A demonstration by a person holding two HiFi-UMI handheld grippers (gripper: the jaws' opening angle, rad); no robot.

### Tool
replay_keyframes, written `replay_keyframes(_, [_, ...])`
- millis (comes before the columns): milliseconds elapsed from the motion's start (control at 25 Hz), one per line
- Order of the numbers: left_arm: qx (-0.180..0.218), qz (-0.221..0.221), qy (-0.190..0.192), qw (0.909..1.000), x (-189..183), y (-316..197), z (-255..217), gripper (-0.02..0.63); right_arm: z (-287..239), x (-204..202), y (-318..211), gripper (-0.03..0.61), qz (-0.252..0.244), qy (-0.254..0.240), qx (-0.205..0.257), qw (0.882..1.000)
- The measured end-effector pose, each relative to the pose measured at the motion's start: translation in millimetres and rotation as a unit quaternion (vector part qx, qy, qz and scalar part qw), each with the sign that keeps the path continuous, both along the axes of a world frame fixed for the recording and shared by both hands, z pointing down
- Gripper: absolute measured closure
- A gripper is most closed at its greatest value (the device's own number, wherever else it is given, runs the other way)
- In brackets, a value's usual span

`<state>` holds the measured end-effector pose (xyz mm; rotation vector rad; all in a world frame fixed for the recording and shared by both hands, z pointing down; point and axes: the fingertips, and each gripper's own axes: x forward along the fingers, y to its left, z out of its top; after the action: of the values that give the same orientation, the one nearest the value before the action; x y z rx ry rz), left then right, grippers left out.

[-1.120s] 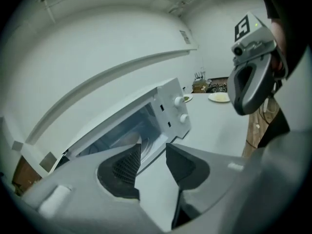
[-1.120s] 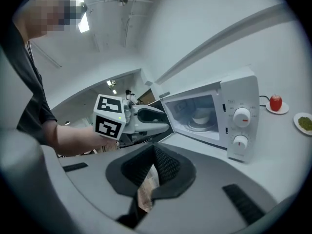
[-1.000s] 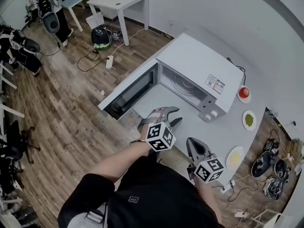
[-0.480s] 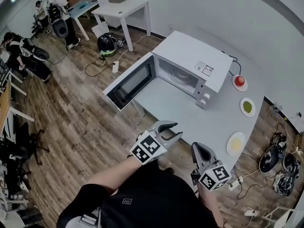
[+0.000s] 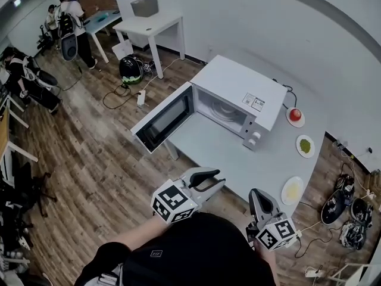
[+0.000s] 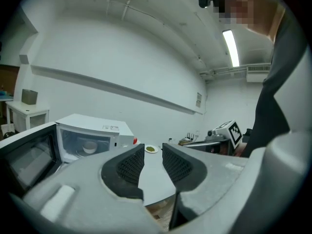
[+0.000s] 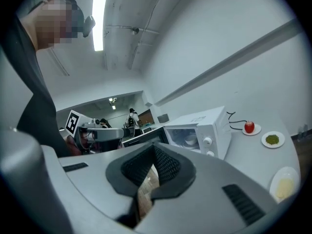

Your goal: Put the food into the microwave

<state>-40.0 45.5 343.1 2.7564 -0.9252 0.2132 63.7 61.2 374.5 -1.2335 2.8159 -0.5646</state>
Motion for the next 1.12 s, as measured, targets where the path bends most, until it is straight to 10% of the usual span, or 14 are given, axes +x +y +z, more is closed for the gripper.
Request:
replay_keyframes(320, [0.041,-0.004,0.005,0.9992,-12.7,-17.9,-18.2,0.540,-33.6,-43.1,-13.0,0.569,-0.035,0.023,0.073,0.996])
replay_keyframes(1120, [0.048,0.010,0.020,0.9986,-16.4,-24.5,-19.5,0.589,-30.5,-45.0,-12.7,0.571,-0.027,0.049,0.064,0.996])
